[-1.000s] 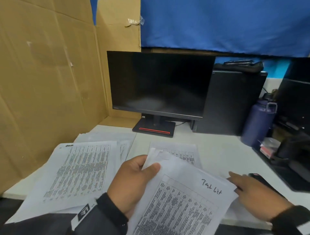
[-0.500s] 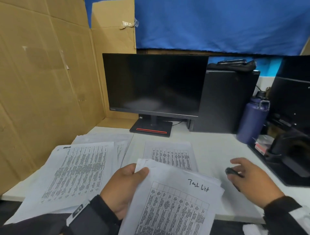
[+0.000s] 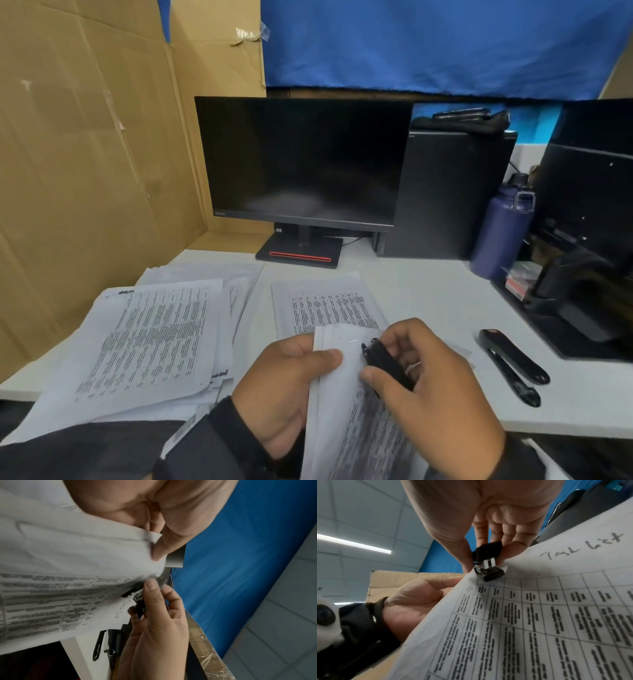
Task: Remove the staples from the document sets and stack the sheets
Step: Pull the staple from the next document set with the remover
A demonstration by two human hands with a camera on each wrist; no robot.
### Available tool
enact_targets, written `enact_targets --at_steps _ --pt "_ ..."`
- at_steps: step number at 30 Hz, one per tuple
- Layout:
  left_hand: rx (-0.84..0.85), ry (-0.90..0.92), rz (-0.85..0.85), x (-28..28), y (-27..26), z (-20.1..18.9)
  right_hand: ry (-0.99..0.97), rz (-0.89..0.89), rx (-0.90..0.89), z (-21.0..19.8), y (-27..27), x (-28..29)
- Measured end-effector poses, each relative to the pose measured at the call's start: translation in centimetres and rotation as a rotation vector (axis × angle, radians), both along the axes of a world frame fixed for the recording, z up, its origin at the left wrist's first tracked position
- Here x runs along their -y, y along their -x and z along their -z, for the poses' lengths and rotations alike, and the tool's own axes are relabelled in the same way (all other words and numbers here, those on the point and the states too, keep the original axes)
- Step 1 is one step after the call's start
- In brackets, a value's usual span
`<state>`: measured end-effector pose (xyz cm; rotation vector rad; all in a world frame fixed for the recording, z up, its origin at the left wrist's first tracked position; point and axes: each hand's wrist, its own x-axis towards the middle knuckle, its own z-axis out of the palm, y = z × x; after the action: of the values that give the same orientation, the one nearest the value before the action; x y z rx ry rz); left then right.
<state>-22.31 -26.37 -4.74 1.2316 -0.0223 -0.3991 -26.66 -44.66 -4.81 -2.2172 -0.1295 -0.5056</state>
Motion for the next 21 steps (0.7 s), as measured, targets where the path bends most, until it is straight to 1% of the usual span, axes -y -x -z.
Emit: enact_targets --at_steps 5,9,14,17,21 --pt "-0.004 0.039 0.037 0.4 0.0 0.9 0.023 -0.028 0.001 0.4 -0.1 -0.2" --pt "0.013 0.030 0.030 0.4 0.0 1.3 0.003 -0.024 0.009 0.9 0.2 -0.8" --pt "0.035 0.016 0.011 0.4 0.2 1.5 -0.015 0.035 0.043 1.5 0.2 -1.8" --pt "0.082 -0.029 0.010 0.2 0.3 1.7 0.007 0.069 0.049 1.8 0.3 -2.2" --pt "0.132 -0.043 -0.012 0.2 0.5 2.4 0.017 0.121 0.090 2.2 0.4 -2.6"
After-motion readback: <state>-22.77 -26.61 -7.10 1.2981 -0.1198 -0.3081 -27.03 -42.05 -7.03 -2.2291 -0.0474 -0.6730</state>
